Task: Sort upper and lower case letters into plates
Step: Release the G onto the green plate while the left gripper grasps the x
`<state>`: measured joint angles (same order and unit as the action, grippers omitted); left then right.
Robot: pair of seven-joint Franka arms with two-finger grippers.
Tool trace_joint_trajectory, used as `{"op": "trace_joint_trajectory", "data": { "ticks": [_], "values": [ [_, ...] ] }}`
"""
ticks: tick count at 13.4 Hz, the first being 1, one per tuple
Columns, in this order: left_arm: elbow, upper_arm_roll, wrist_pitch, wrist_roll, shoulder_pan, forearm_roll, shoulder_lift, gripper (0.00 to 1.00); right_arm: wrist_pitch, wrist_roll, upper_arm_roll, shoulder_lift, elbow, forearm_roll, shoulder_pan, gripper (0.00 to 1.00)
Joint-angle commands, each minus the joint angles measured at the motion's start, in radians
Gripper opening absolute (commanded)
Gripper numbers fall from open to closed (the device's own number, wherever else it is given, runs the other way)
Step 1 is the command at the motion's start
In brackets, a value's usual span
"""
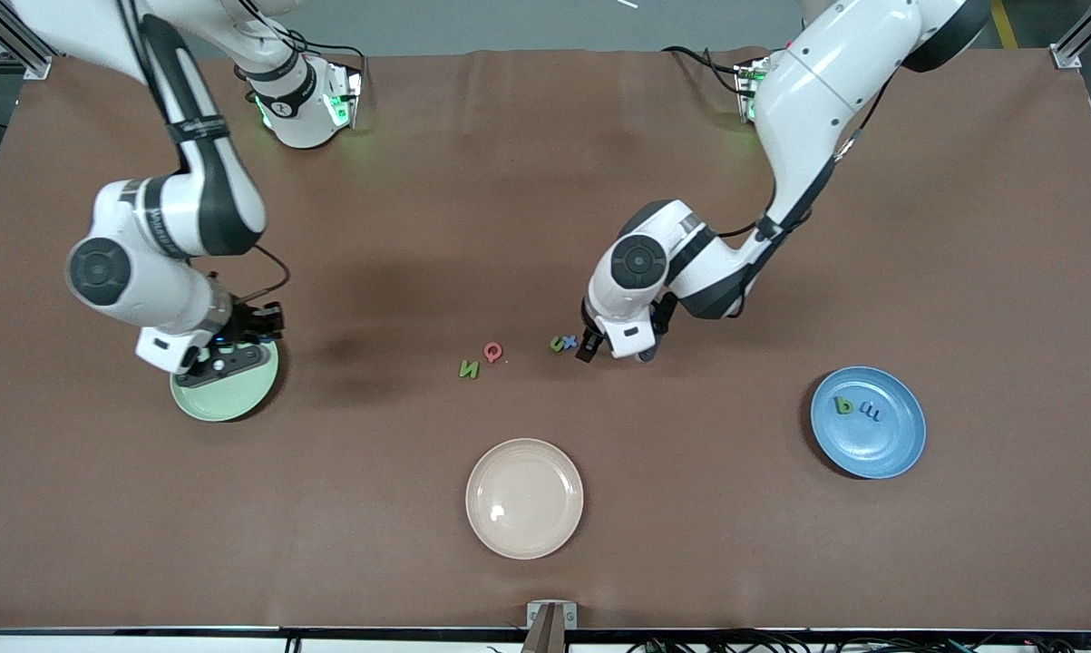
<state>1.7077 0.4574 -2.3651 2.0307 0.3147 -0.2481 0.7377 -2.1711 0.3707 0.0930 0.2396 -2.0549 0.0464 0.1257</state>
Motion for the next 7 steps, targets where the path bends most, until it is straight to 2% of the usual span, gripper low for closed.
{"op": "trace_joint_trajectory", "data": {
  "ticks": [1, 2, 4, 7],
  "values": [
    [-0.037, -0.077, -0.022, 0.127, 0.102, -0.022, 0.032, 0.91, -0.052, 0.153, -0.022, -0.02, -0.053, -0.011, -0.115, 0.11],
    [-0.051, -0.095, -0.022, 0.159, 0.125, -0.022, 0.044, 0.88, -0.081, 0.199, -0.024, -0.013, -0.059, -0.011, -0.154, 0.11],
    [-0.071, -0.103, -0.022, 0.184, 0.133, -0.022, 0.061, 0.87, -0.203, 0.293, -0.024, 0.023, -0.099, -0.011, -0.205, 0.11],
    [-0.079, -0.103, -0.022, 0.184, 0.135, -0.022, 0.069, 0.86, -0.312, 0.344, -0.024, 0.084, -0.132, -0.011, -0.231, 0.11]
  ]
}}
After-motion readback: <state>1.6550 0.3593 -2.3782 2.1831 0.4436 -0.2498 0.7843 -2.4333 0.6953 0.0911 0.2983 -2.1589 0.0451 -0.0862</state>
